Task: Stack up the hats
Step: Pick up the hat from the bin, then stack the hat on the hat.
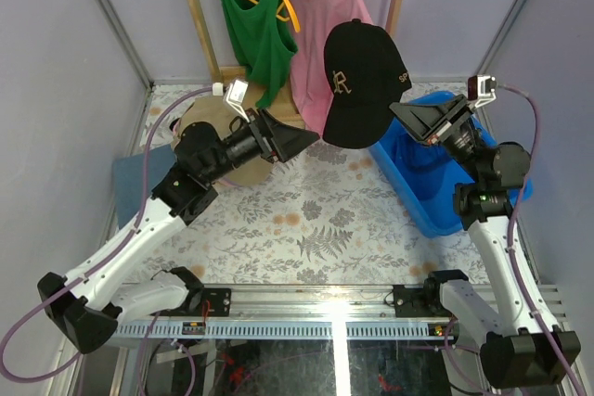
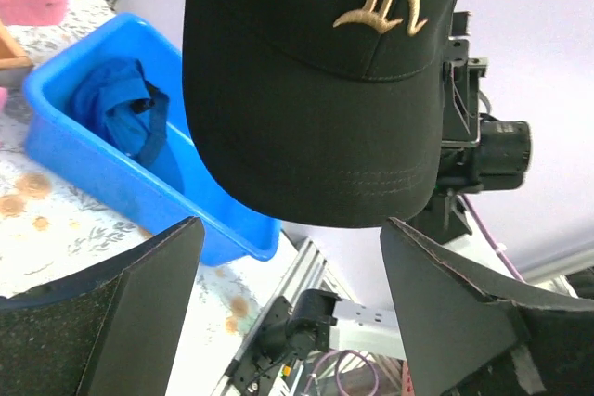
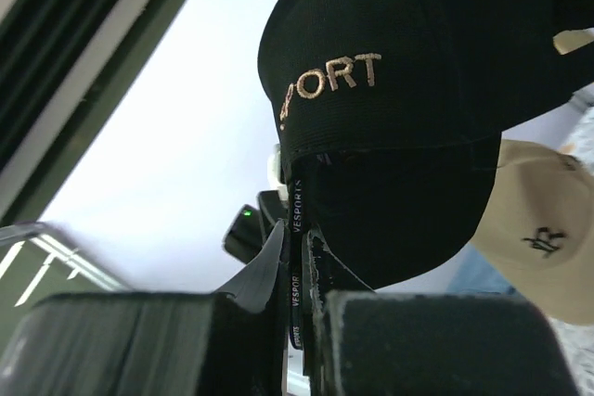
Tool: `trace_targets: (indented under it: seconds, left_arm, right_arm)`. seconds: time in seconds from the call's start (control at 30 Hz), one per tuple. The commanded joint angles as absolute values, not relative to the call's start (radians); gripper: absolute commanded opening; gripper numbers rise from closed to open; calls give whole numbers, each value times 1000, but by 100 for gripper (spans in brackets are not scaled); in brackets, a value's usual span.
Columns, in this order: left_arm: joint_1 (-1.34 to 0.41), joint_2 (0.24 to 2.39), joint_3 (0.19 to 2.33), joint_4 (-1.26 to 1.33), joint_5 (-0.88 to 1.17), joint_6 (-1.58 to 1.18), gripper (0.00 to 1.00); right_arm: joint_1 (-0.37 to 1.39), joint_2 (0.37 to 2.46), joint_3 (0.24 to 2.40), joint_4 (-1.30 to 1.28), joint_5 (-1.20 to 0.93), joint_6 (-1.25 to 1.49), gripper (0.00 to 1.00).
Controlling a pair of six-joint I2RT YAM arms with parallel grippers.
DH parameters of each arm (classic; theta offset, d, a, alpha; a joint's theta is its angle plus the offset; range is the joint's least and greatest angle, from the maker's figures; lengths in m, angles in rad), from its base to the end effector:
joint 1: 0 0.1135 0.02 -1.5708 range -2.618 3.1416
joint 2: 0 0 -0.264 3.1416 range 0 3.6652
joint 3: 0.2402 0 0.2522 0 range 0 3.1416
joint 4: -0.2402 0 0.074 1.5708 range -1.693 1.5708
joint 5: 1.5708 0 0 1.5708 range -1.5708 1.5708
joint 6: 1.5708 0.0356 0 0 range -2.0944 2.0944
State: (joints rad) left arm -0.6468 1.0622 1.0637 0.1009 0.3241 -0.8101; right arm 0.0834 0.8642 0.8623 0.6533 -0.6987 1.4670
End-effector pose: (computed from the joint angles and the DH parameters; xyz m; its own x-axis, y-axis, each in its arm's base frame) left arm 0.1875 -0.1558 0.4155 -0.5407 -0.4521 -0.7094 0.6272 0.3453 -0.6981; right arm 0.1717 0.0373 0.4352 -0.5078 0.7218 -0.4703 -0.6604 0.0244 0.7505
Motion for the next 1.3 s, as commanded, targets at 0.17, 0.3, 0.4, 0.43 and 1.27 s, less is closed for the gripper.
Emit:
trace_targets:
  seconds: [0.17,0.3,0.4,0.43,1.27]
  left_arm:
    - [-637,1017,955,417,443,-1005,80]
    - [-637,1019,928,482,439,-1080,80]
    - [-637,1000,899,564,406,-1137,82]
    - [-637,995,893,587,397,-1154,83]
    - [-611,888,756,927,287,-1303,23]
  right_arm:
    - [110,858,845,1151,-708,1779,0]
    - [142,882,829,1231,-681,1818,0]
    - [186,895,816,1252,-662,1811,0]
    - [200,899,813,1256,-656,1804,0]
    - [491,1172,796,1465,-559,1753,0]
